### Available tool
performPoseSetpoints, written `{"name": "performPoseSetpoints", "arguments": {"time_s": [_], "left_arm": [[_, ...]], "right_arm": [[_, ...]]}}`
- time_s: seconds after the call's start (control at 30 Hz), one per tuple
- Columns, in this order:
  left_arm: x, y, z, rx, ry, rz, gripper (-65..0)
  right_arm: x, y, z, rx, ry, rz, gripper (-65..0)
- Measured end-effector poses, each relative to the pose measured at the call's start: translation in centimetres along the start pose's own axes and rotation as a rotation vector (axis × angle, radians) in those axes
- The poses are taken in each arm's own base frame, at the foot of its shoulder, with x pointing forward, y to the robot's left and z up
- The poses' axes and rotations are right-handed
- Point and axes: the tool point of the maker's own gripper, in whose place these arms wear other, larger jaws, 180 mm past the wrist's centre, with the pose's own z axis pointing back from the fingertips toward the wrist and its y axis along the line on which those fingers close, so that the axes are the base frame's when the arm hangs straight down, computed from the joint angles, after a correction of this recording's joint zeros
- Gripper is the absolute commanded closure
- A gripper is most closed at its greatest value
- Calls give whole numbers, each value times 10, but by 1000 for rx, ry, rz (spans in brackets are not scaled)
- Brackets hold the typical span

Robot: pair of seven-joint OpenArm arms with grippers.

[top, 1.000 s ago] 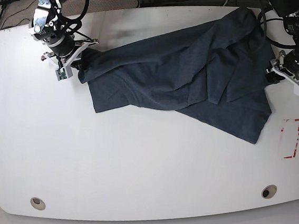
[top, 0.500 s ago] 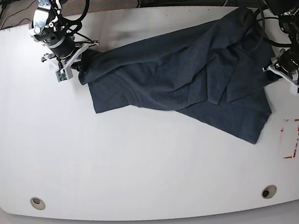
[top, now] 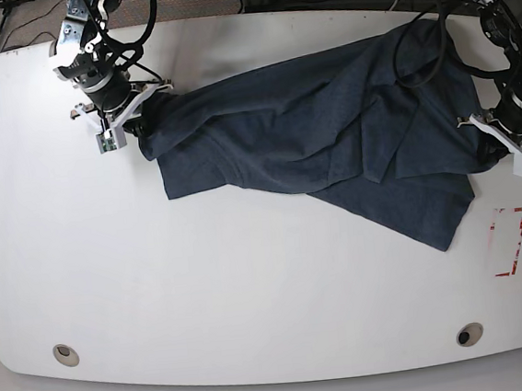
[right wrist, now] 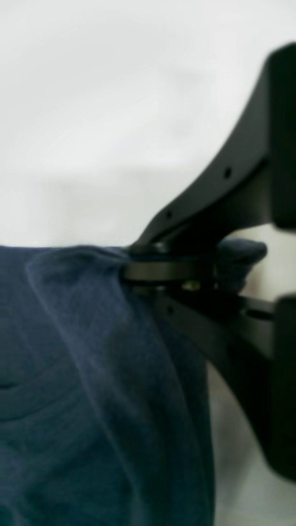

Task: Fold the T-shirt properly
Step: 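Lift the shirt with both grippers and swing it across the table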

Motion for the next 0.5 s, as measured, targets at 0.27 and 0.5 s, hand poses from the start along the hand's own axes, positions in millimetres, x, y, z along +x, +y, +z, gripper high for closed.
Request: {"name": "performPoseSetpoints", "arguments": {"time_s": [0.27,0.5], "left_arm": [[51,5,14,61,-37,-47,0],[92,48,33,192,-53,21,0]], "right_arm": [[39,-8,-7,-13,-83,28,0],[96,-35,-9,-57,-182,114,0]]}}
